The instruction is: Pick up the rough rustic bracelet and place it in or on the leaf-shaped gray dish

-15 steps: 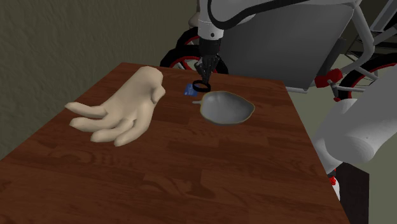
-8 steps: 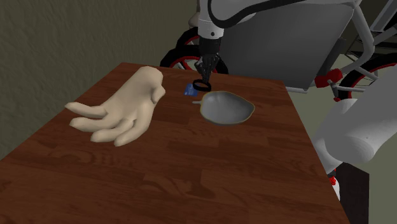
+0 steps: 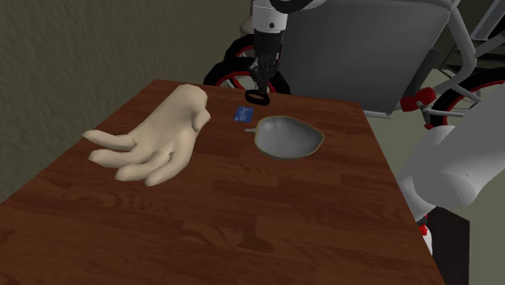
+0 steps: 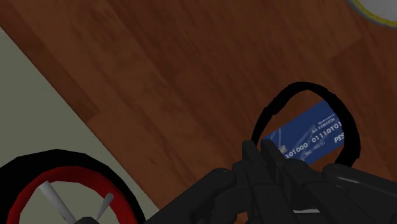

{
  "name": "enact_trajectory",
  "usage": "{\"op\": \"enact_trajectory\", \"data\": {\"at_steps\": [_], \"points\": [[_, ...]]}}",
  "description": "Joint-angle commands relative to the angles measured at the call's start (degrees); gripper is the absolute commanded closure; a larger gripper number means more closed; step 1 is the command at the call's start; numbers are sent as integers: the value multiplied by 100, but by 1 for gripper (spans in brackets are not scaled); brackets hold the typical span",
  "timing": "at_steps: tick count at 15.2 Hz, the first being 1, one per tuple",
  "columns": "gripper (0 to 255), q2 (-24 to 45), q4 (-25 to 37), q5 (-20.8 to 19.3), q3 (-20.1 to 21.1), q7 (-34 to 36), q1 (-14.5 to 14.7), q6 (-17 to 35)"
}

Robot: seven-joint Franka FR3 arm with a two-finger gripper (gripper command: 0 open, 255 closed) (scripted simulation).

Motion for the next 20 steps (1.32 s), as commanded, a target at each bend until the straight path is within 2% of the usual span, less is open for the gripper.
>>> {"op": "enact_trajectory", "data": {"at_steps": [1,14,20], "points": [[255,-24,129,-1,-2,9,0,-156],[255,77,1220,-21,-13,60,-9,-1145],[255,-999,201,182,252,489,207,-1165]]}}
